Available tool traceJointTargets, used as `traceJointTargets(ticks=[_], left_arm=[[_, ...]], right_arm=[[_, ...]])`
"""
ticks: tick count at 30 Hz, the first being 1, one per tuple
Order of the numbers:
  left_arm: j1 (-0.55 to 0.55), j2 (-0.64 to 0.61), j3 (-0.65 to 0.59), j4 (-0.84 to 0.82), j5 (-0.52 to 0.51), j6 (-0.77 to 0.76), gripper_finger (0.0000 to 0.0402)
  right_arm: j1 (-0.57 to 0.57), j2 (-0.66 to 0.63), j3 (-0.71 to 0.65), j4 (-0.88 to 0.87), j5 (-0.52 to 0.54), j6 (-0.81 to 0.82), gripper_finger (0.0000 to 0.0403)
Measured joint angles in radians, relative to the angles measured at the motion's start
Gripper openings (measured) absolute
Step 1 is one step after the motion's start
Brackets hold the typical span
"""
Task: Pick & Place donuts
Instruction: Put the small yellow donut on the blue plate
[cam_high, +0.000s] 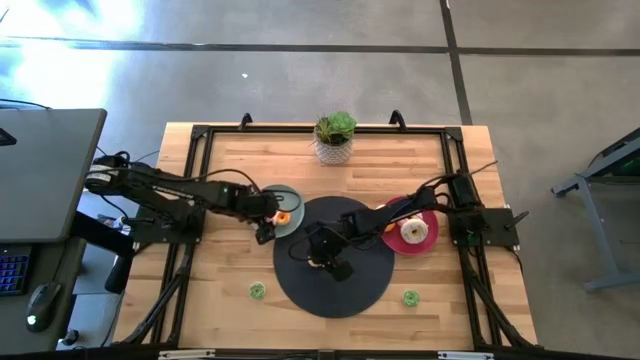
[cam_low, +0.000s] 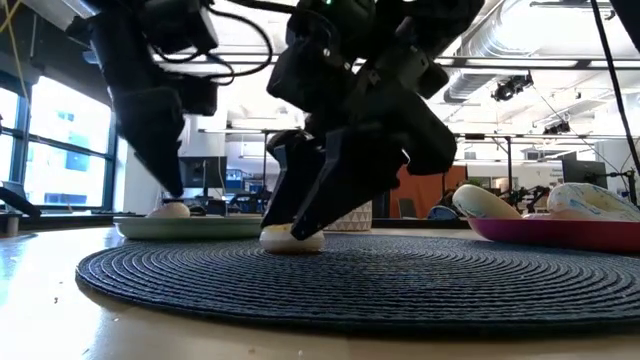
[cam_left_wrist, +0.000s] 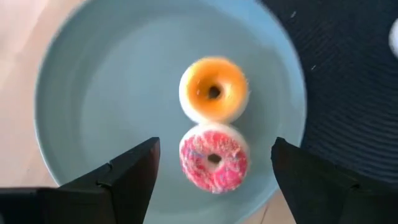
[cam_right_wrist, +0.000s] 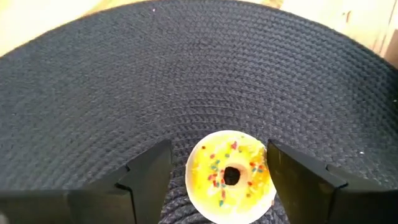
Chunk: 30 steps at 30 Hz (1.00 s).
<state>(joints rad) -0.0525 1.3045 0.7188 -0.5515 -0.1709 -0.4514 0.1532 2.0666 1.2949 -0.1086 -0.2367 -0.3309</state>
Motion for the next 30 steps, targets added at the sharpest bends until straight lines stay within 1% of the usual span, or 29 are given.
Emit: traceJointTargets(ticks=[5,10,14,20,27,30], left_arm=[[0.000,0.000,0.075,-0.035,-0.009,0.058,0.0298],[0.000,0.000,0.153,-0.100,-0.074,0.096,0.0298],[0.000,0.000,0.181,-0.110,-0.102,0.120,0.0298],[0.000,0.000,0.186,-0.114,-0.103,0.136,0.0298],[0.000,0.000,0.186,-0.119,-0.103,0.136,0.0298],[0.000,0.000,0.186,-0.129,-0.104,0.136,0.0298]], right_arm=[[-0.015,0.003,0.000,0.003,0.010,0.030,0.0252],[-0.031,0.003,0.000,-0.027,0.013,0.040,0.0251],[-0.037,0.005,0.000,-0.043,0.024,0.046,0.0235],[-0.043,0.005,0.000,-0.036,0.027,0.101,0.0181],[-0.050,0.000,0.000,-0.029,0.070,0.113,0.0088],[-0.063,-0.025,0.000,-0.007,0.092,0.086,0.0053]])
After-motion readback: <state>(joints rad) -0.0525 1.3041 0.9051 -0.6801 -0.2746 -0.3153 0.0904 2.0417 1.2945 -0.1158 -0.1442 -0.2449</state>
